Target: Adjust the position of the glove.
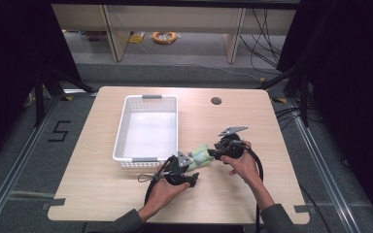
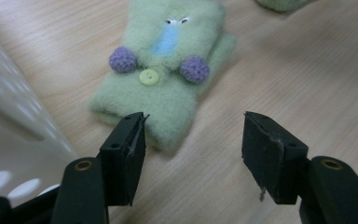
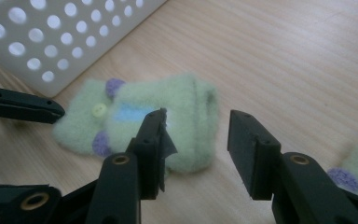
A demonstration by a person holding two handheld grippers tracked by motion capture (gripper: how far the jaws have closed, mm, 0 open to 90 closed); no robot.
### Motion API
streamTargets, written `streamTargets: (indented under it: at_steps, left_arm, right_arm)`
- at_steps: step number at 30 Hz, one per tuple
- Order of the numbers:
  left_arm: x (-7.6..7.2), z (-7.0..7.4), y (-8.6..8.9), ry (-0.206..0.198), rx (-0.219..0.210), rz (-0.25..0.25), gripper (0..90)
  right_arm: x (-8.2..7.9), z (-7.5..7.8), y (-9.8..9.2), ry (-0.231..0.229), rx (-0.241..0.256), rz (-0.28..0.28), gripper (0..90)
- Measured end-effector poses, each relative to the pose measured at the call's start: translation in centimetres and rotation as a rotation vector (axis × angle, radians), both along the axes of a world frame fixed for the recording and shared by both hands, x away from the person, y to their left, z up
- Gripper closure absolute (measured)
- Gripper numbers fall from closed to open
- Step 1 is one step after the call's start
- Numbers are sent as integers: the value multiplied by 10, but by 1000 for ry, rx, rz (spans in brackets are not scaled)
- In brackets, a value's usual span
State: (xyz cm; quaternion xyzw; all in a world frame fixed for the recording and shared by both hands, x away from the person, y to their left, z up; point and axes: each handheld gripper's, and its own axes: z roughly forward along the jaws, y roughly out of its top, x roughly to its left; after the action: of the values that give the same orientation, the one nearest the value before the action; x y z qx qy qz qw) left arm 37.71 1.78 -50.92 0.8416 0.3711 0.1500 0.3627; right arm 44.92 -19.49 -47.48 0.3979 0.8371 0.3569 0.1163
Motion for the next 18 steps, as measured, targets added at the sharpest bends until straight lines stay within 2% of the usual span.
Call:
streamTargets:
  at_steps: [1,3,4,5,6,7,8,9,13,14,16,17,18]
  left_arm:
    - [2,-1,-1,-2,8,4,411]
    - [2,-2,-1,0,8,11,420]
    - [1,-3,-2,-11,-11,30,434]
    - [2,-4,-2,-20,-10,41,440]
    - [3,-3,0,-14,9,24,441]
    - [2,-5,-2,-17,-21,45,462]
    - [2,-5,-2,-18,-21,47,472]
    - [2,-5,-2,-22,-17,47,485]
    - [5,-4,-2,-27,0,50,531]
    - [6,-3,-1,-20,-5,45,552]
    - [8,-4,-1,-15,-19,55,623]
    - [8,-4,0,-30,-2,50,623]
    - [8,-4,0,-34,0,52,704]
  right_arm:
    - [1,-2,1,22,-18,1,587]
    - [3,-5,2,9,-15,-5,590]
    - [3,-5,3,30,-3,-10,591]
    - [5,-7,2,18,-8,-5,593]
    - [6,-8,3,21,-7,-9,594]
    - [8,-8,4,56,-9,-10,595]
    - [10,-11,5,52,0,-15,596]
    - [9,-11,6,80,-20,-22,596]
    - [11,-17,8,92,-20,-36,619]
    - [11,-15,9,121,-23,-37,627]
    - [11,-18,10,113,-30,-40,645]
    - [11,-17,9,130,-46,-21,657]
    - [8,-16,10,138,-32,-19,686]
